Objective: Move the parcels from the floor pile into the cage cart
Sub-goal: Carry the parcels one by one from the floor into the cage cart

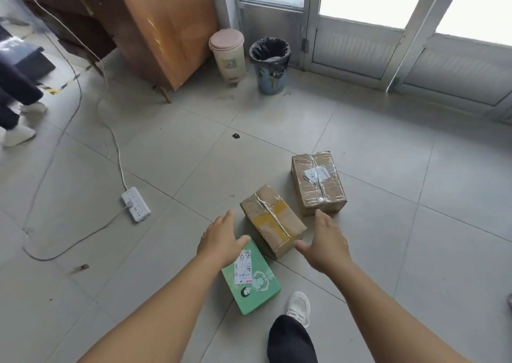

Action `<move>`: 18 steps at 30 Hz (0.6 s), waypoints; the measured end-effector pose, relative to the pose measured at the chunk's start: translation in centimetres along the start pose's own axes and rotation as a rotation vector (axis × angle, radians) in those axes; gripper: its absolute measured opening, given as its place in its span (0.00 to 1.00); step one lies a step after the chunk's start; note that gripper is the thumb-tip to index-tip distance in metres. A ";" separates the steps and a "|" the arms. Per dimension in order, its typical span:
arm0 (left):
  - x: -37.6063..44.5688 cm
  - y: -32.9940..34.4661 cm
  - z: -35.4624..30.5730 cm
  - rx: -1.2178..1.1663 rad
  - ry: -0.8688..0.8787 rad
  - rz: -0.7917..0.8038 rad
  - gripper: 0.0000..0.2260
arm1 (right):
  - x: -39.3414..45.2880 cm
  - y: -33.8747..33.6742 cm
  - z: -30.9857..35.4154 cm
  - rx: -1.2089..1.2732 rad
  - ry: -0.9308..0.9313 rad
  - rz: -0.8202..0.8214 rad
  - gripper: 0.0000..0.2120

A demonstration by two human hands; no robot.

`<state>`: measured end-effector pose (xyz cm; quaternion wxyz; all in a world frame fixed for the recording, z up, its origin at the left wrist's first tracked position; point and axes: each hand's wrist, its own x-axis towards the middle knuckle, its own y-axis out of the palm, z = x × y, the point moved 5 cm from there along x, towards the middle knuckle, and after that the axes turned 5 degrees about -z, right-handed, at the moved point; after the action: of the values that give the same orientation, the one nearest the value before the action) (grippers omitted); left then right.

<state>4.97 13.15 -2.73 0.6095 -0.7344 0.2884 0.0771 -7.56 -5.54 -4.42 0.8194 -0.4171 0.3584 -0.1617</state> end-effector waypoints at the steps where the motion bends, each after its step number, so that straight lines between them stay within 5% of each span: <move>1: 1.7 0.2 -0.2 0.002 -0.010 0.006 0.35 | 1.4 0.3 -0.2 0.013 0.017 0.009 0.46; 18: 27.0 14.2 3.9 0.109 0.057 0.228 0.36 | 18.2 18.2 -5.0 0.217 0.380 0.114 0.45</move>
<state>20.74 6.59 -28.32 0.6272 -0.6646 0.3911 0.1091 0.79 -7.77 -29.22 0.7850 -0.2677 0.5098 -0.2283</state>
